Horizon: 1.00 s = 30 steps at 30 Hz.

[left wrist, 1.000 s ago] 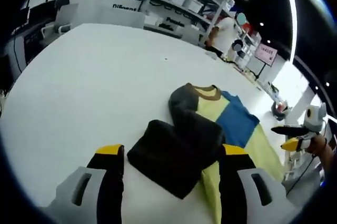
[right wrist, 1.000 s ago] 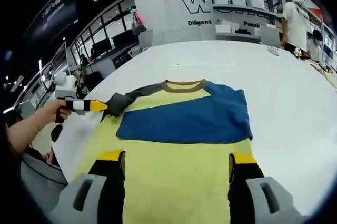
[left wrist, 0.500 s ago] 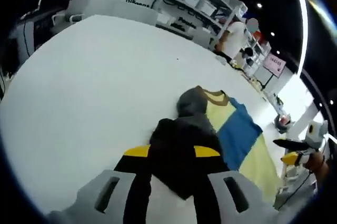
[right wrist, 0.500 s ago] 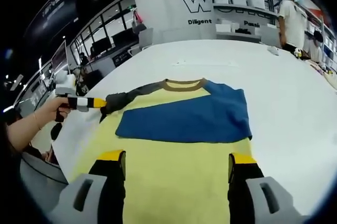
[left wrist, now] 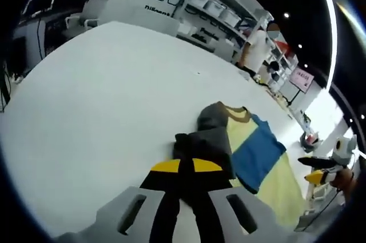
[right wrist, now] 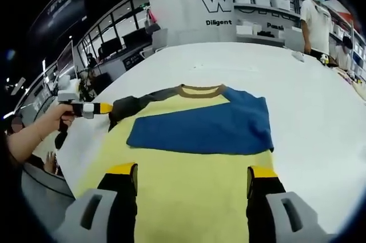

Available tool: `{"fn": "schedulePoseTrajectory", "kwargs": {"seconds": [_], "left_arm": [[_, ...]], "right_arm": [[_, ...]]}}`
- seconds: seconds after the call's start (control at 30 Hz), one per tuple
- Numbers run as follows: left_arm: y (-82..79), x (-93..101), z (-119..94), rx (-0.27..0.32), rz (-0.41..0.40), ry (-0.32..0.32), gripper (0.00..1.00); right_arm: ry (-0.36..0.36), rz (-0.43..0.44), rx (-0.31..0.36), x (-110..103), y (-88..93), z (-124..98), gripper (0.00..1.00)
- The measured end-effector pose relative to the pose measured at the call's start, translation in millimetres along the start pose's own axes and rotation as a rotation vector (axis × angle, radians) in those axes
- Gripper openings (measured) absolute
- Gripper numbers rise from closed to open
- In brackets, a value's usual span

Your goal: Fold the garment on the visible template until the final outline fits inside the template.

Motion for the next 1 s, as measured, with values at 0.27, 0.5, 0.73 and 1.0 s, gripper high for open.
{"fn": "schedulePoseTrajectory", "kwargs": {"seconds": [0.27, 0.5, 0.73, 1.0], "left_arm": [[-24.8, -5.0, -23.6, 0.1, 0.041, -0.074, 0.0], [-46.0, 5.9, -40.5, 0.202, 0.143, -0.16, 0.0], [-53.7, 38.0, -40.8, 0.276, 0.296, -0.175, 0.0], [-17.3, 92.4, -24.3, 0.268, 0.493, -0.132, 0.0]], "right_arm": [[-0.01, -0.008, -0.004, -5.2, -0.3, 0.3, 0.75], [-0.013, -0.008, -0.003, -6.4, 0.4, -0.7, 0.75], [-0.012, -0.004, 0.007, -6.1, 1.2, -3.9, 0.75], [-0.016, 0.003, -0.006, -7.7, 8.2, -4.6, 0.75]]}}
Point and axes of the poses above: the point that each gripper's makers call its tool centre point, and the gripper's own axes: z roughly forward along the fingers, x roughly to its right, y roughly out of its underside, the point moved 1 cm from there along -z, roughly backward along the fingers, and after that the axes turned 15 degrees about -y, right-handed, at the moved point
